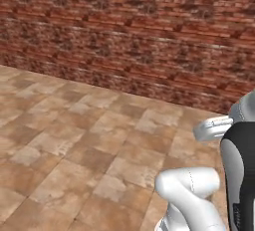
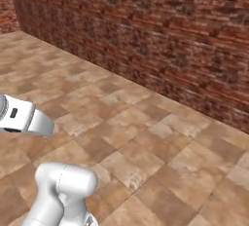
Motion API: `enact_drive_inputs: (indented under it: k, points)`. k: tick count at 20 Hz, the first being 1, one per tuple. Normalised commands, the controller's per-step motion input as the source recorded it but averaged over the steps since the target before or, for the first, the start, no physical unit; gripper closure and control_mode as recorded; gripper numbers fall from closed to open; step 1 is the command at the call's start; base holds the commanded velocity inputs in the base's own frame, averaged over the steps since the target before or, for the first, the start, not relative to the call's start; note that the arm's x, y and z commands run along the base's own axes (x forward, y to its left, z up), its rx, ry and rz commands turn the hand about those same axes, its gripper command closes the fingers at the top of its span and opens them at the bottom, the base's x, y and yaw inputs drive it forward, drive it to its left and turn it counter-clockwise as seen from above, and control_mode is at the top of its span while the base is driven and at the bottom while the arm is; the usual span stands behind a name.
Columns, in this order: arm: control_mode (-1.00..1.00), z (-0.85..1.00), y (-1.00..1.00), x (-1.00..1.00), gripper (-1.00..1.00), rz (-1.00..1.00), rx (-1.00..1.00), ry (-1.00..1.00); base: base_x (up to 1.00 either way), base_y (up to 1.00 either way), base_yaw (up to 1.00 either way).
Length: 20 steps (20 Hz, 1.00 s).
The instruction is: Place two dumplings into each of the tupperware containers and then place the containers in the fridge.
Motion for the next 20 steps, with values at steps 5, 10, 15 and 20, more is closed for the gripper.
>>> enact_drive_inputs:
  k: [5, 10, 15, 20]
  points:
    - [1.0, 0.0, 0.0, 0.0, -1.0, 0.0, 0.0, 0.0, 1.0, -0.23, 0.64]
    - [1.0, 0.0, 0.0, 0.0, -1.0, 0.0, 0.0, 0.0, 1.0, -0.15, 0.61]
    - [1.0, 0.0, 0.0, 0.0, -1.0, 0.0, 0.0, 0.0, 1.0, -0.18, 0.64]
    - [1.0, 0.0, 0.0, 0.0, -1.0, 0.0, 0.0, 0.0, 1.0, -0.4, 0.53]
